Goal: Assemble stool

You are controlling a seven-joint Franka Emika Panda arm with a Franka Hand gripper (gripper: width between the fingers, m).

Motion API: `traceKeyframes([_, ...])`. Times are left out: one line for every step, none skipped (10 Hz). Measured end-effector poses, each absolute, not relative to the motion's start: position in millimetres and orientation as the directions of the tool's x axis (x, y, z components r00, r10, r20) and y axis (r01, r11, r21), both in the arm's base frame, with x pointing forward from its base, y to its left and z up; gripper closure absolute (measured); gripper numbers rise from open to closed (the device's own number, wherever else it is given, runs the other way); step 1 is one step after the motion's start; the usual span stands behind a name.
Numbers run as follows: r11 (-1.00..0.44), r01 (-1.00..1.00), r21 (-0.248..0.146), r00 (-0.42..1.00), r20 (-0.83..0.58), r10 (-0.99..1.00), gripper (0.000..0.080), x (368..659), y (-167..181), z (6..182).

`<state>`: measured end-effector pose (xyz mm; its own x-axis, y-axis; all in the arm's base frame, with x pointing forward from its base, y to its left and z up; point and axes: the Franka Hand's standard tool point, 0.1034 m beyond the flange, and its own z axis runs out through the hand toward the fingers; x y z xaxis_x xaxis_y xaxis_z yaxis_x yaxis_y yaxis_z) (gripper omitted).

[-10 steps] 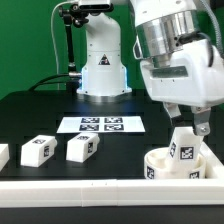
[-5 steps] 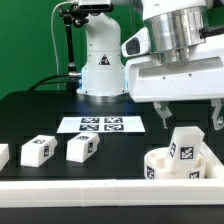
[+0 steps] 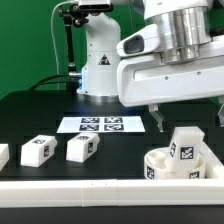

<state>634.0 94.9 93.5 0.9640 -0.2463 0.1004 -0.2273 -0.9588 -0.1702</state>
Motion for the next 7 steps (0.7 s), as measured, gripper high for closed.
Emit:
traceKeyframes([-0.991,-0.032,-0.128,0.99,0.134,-0.049,0.0151,634.7,94.4,95.2])
traceKeyframes([-0.991,0.093,-0.101,0.986,0.148,0.078,0.0151,634.8,95.2,95.3])
traceKeyframes([-0.986,0.135,-0.093,0.981,0.151,0.12,0.0151,634.6,94.1,94.7])
traceKeyframes([-0.978,0.19,-0.082,0.972,0.155,0.176,0.0151,634.6,92.9,94.4])
traceKeyframes([-0.964,0.257,-0.07,0.957,0.16,0.243,0.0151,634.6,92.0,94.2])
traceKeyframes([-0.952,0.3,-0.062,0.944,0.162,0.287,0.0151,634.6,91.4,94.0])
traceKeyframes([-0.922,0.384,-0.041,0.913,0.167,0.373,0.0151,635.1,90.4,94.2])
